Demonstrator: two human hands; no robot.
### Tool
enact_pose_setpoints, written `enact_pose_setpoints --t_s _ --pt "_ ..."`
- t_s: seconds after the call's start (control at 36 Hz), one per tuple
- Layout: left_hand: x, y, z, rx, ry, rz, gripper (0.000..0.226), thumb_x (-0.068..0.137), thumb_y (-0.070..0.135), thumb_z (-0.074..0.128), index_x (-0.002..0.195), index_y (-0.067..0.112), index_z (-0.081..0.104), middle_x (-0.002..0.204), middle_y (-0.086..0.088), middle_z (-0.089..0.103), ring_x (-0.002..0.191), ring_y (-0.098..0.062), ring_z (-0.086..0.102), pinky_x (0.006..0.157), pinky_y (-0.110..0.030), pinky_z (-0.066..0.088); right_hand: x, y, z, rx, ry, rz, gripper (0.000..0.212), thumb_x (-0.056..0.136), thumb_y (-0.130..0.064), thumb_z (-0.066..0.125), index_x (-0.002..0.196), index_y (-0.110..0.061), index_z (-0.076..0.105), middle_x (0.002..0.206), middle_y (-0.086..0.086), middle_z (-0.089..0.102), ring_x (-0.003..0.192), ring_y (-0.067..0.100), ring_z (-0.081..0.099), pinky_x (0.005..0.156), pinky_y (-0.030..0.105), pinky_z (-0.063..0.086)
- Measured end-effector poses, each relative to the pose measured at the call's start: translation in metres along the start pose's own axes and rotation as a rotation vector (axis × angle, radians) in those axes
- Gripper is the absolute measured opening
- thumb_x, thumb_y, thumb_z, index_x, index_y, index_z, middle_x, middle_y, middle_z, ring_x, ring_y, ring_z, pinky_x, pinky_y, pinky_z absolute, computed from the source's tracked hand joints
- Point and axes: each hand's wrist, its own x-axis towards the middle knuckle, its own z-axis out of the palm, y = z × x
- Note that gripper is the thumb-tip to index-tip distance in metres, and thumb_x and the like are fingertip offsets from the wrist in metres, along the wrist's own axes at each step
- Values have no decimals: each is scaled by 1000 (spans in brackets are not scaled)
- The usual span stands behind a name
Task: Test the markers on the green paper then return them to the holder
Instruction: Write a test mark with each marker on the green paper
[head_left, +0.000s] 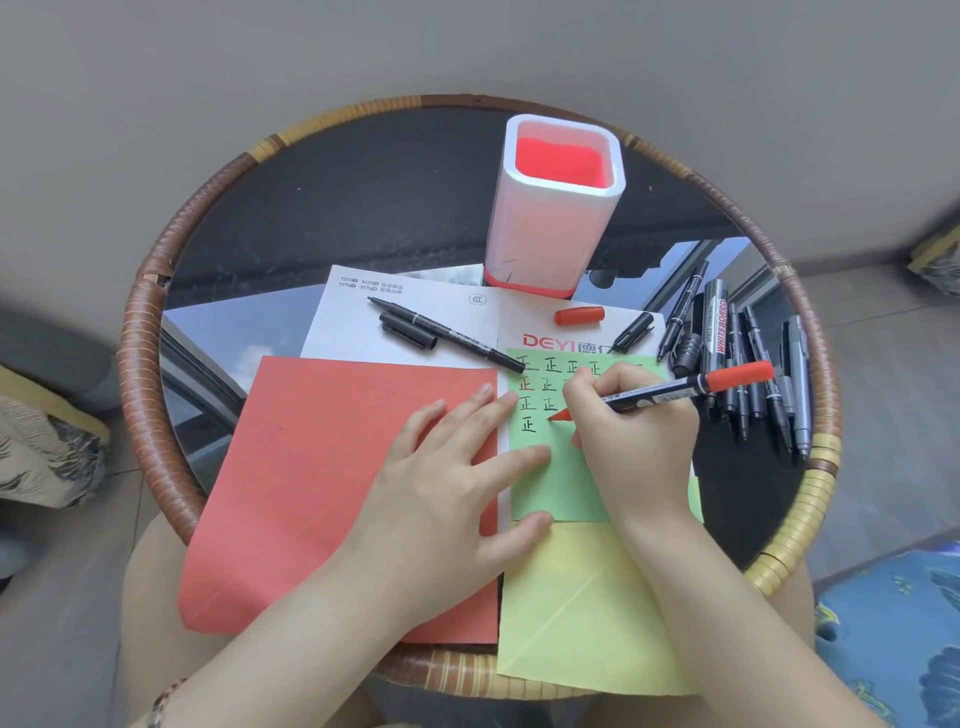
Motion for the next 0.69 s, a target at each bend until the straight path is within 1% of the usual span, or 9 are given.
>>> enact_pose_setpoints --t_s 0.06,0.11,0.17,0.25,0.33,0.44,0.61,0.67,0.69 --pt "0 0 0 -3 0 0 43 76 55 47 110 35 65 136 -2 51 130 -17 40 104 -36 21 0 0 0 -4 19 3 33 70 -22 55 49 1 47 42 14 49 49 35 53 52 31 41" --pt "0 0 0 -3 0 1 43 76 55 47 110 35 65 137 -2 51 130 -17 40 105 -36 21 0 -1 -1 -7 24 4 33 70 -22 55 49 2 47 45 17 50 48 33 52 52 31 40" --pt "0 0 0 -5 2 2 43 76 54 47 110 35 65 137 -3 51 130 -17 40 105 -36 21 0 -1 -1 0 7 7 32 71 -21 56 49 2 49 41 15 51 44 25 51 51 25 39" --pt "0 0 0 -5 5 4 43 76 54 47 109 34 65 136 -3 51 130 -17 40 105 -36 21 0 0 -2 -8 -19 -8 32 76 -15 60 49 2 50 40 9 51 38 7 47 51 20 38" --pt "0 0 0 -7 6 4 43 76 54 47 110 35 65 136 -3 51 130 -16 38 105 -35 20 -1 1 -1 -27 -26 -22 32 77 -11 60 51 5 50 43 18 53 37 3 48 52 21 38" --pt "0 0 0 -9 6 3 43 76 54 47 109 34 65 136 -3 51 131 -15 37 106 -34 19 -1 1 -1 -34 -34 -3 31 74 -8 60 49 4 47 45 22 53 35 4 50 50 24 39" --pt "0 0 0 -2 1 -1 43 76 55 47 110 35 65 137 -3 50 131 -17 40 105 -36 20 -1 0 -2 -16 -14 25 30 69 -16 57 48 3 47 45 22 52 37 8 42 48 20 36" --pt "0 0 0 -4 0 -3 43 76 55 47 110 35 65 137 -3 50 131 -17 40 105 -36 20 -1 0 -1 -16 -4 28 30 68 -19 55 48 3 46 44 19 51 39 16 46 49 24 37" --pt "-1 0 0 -5 1 -4 43 76 55 47 110 35 65 137 -3 50 131 -17 40 105 -35 20 -1 0 -1 -10 5 30 30 67 -19 55 48 2 46 45 19 50 40 23 47 50 26 37"
